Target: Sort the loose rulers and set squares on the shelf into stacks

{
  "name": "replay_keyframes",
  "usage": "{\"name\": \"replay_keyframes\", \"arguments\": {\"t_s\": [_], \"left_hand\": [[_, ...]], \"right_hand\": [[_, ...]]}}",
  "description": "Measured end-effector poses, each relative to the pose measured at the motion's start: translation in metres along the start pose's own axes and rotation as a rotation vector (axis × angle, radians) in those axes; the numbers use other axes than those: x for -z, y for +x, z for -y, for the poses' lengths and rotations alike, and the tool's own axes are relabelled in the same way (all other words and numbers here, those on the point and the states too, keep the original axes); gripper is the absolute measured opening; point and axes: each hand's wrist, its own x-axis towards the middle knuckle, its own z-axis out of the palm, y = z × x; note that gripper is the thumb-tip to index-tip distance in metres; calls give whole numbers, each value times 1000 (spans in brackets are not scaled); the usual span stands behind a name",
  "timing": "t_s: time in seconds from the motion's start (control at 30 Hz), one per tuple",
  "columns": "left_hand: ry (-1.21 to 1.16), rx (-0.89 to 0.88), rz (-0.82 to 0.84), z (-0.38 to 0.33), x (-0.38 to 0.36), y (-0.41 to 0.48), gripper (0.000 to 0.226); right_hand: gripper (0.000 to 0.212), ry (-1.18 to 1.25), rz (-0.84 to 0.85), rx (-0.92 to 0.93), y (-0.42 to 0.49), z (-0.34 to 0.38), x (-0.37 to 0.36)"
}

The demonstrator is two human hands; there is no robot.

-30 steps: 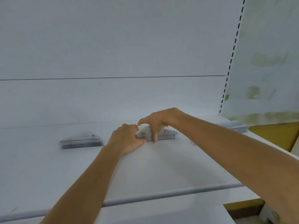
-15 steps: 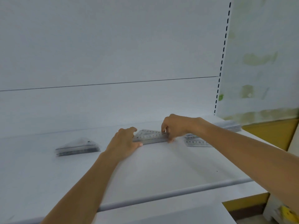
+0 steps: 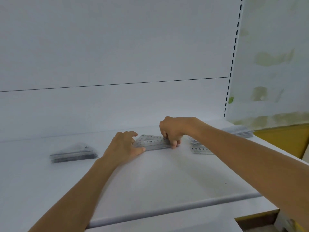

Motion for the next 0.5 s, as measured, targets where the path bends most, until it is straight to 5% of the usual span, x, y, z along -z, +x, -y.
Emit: {"name": "replay_keyframes", "arguments": {"t_s": [0.5], "left_hand": [[171,-41,7,-13,1,-3,49]], "right_hand": [[30,-84,-17,-8,6,2,2]]}}
